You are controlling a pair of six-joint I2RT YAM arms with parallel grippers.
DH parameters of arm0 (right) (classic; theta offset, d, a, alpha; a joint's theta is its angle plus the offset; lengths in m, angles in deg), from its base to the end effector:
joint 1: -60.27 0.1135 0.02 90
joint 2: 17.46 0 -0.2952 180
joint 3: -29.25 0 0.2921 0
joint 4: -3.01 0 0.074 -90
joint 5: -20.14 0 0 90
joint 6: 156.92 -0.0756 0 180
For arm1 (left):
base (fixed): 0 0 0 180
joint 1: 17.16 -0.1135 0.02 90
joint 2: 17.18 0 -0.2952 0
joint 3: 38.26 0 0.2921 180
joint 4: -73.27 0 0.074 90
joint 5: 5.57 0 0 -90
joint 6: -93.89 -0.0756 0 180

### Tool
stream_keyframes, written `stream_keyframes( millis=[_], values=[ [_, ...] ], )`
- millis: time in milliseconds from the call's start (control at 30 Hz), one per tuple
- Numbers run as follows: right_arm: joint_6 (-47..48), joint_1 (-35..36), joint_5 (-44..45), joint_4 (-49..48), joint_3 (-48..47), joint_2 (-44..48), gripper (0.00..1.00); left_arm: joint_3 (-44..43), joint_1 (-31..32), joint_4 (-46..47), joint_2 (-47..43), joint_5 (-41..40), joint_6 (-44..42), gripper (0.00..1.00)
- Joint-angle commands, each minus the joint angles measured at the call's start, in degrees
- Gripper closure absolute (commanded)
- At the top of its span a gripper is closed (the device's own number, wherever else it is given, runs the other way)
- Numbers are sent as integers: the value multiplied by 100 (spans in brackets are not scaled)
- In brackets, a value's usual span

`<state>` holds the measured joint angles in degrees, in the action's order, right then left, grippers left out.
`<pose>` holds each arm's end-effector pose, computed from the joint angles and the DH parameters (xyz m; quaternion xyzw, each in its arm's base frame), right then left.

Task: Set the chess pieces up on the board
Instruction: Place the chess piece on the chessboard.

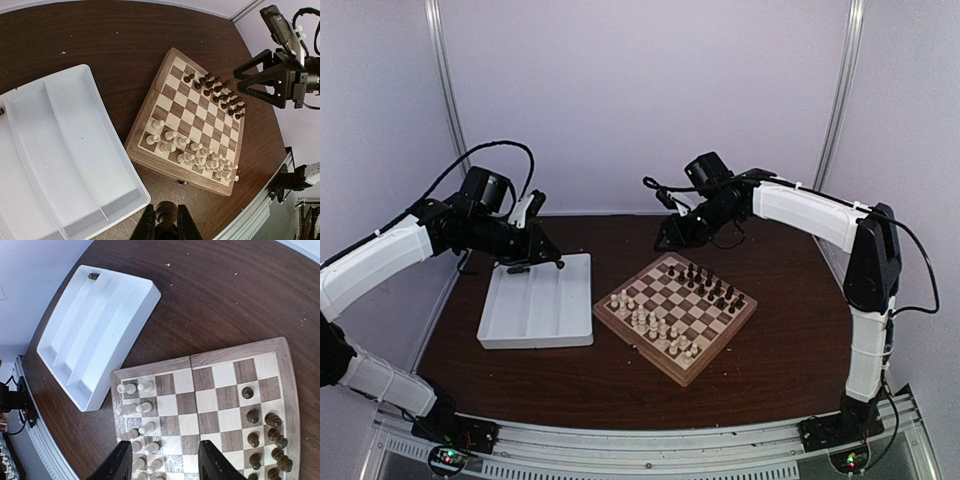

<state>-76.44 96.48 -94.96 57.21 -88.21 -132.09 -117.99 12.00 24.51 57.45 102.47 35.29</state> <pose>0.4036 0.3353 0.2850 -0.2825 0.8797 0.3144 0.2178 0.2840 -0.1853 0.3234 0.0439 0.9090 -0.3204 0.2629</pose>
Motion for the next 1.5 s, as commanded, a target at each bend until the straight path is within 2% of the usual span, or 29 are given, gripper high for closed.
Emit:
stream_keyframes(
  millis=[0,267,467,633,967,1267,1467],
  values=[
    [-818,-35,-765,231,143,310,51,21,-27,296,100,145,-68,95],
    [-1768,-97,-1579,-1003,1247,1038,50,-118,277,621,567,210,-87,96],
    [-1718,-124,-1508,-1112,1727,1380,49,-394,532,849,1027,139,-124,96],
    [-1104,-158,-715,-981,2201,1874,49,-668,760,1012,1407,53,-192,96],
    [-567,-159,834,-1673,3830,3263,49,-1464,1339,1221,2406,-314,-607,96],
    [-532,-158,1668,-1989,4756,4075,50,-2644,1866,968,3600,-732,-1108,97],
    [-594,-158,1909,-2240,5242,4515,50,-3349,2107,780,4362,-915,-1323,97]
  ],
)
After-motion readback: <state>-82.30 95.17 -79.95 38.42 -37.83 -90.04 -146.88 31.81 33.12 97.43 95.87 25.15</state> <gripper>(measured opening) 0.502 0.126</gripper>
